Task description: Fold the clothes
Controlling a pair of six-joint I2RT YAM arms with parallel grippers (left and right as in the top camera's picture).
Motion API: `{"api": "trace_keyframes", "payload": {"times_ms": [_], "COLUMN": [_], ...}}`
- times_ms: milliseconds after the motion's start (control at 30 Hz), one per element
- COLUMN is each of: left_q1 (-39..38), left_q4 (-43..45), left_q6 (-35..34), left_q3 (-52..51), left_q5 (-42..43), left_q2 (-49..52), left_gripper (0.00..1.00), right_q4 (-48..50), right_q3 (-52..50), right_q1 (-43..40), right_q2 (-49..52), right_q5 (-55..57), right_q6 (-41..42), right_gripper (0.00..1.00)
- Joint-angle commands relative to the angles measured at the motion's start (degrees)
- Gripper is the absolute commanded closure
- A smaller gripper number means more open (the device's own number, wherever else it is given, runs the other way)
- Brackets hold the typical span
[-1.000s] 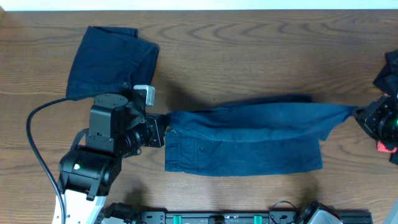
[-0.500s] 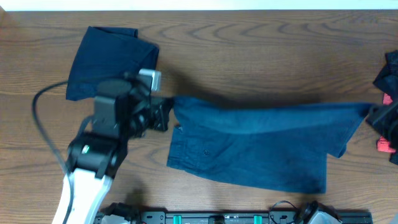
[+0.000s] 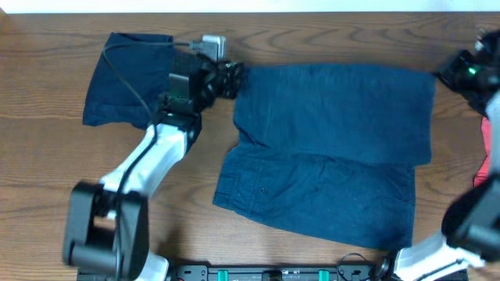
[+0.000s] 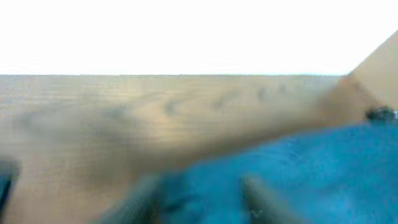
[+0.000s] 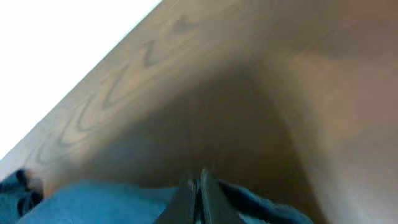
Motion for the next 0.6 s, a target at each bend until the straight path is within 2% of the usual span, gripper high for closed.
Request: {"api": "trace_keyframes", "payload": {"times_ms": [0, 33, 100, 267, 333, 400, 500, 567], "left_q1": [0.94, 1.60, 3.41, 9.05, 10.40, 10.75, 9.86, 8.92], "left_q4": [7.91, 7.63, 3.96, -11.65, -18.47, -24.20, -31.52, -34.86], "left_q6": [-5.22, -6.40, -6.78, -6.67, -6.64, -4.57, -0.98, 0.70], "left_q3": [1.09, 1.66, 2.71, 3.28, 3.28, 3.28, 3.26, 3.26], "left_q5": [-4.48, -4.48, -2.51, 6.40, 9.90, 12.59, 13.99, 13.97], "left_q2": [4.17, 4.70, 4.61, 1.70, 0.85, 0.68, 0.68, 0.68], "left_gripper": [0.19, 0.16, 0.12, 0.10, 0.10, 0.10, 0.11, 0.12], "right_q4": [7.76, 8.94, 9.40, 0.74, -4.28, -7.74, -8.87, -8.35], "right_q3": [0.09, 0.09, 0.09, 0.09, 0.09, 0.09, -0.20, -0.66], "right_q1": [1.33, 1.09, 0.22, -2.45, -3.26, -3.43, -1.95, -0.07], "right_q2": [6.56, 7.87, 9.40, 9.20, 9.20, 9.22, 9.27, 9.42], "right_q5": [-5.14, -5.62, -7.54, -8.04, -7.87, -7.78, -7.37, -4.61], "right_q6": [-0.39, -0.15, 0.00, -3.93, -4.57, -7.26, -10.34, -10.01], "right_gripper": [0.51, 0.40, 0.33, 0.31, 0.33, 0.43, 0.69, 0.92]}}
